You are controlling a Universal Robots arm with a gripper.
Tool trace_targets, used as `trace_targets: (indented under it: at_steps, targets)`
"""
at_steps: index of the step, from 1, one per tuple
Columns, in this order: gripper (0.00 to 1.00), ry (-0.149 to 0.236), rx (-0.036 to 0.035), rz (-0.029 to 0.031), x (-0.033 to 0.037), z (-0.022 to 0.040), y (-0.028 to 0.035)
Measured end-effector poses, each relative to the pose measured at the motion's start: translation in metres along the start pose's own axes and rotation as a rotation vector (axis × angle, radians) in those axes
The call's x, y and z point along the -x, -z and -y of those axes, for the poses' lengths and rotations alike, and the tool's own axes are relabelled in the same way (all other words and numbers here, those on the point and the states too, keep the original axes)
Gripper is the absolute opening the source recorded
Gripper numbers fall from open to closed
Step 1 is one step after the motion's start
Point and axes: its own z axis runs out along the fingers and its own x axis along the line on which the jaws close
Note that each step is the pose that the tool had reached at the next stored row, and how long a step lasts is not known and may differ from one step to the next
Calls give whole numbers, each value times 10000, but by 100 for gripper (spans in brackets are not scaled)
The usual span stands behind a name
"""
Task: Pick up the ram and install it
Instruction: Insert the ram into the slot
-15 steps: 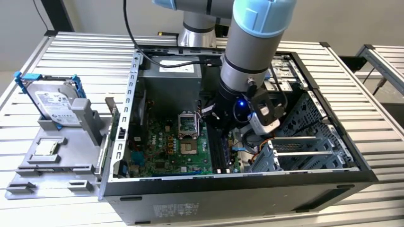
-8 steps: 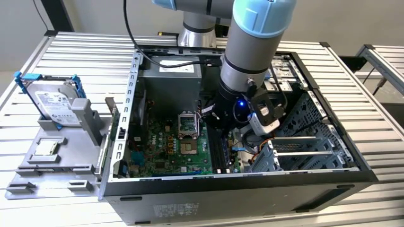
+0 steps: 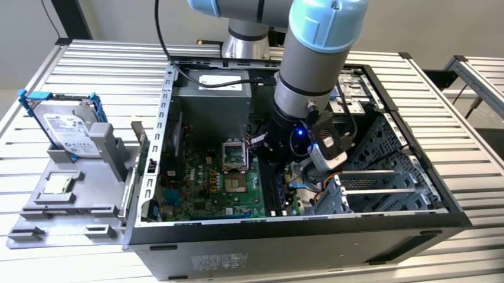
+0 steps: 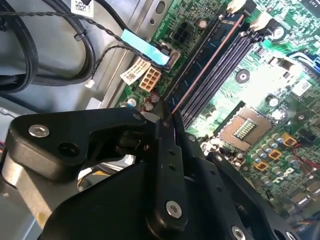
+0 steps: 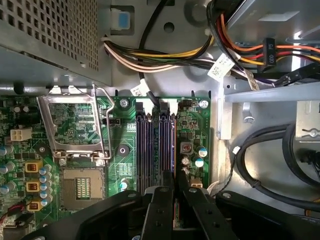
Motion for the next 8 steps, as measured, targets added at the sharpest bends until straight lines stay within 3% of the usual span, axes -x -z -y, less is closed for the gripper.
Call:
trace_targets:
  at_steps: [8]
  targets:
    - [0, 0, 0, -2, 0, 0, -4]
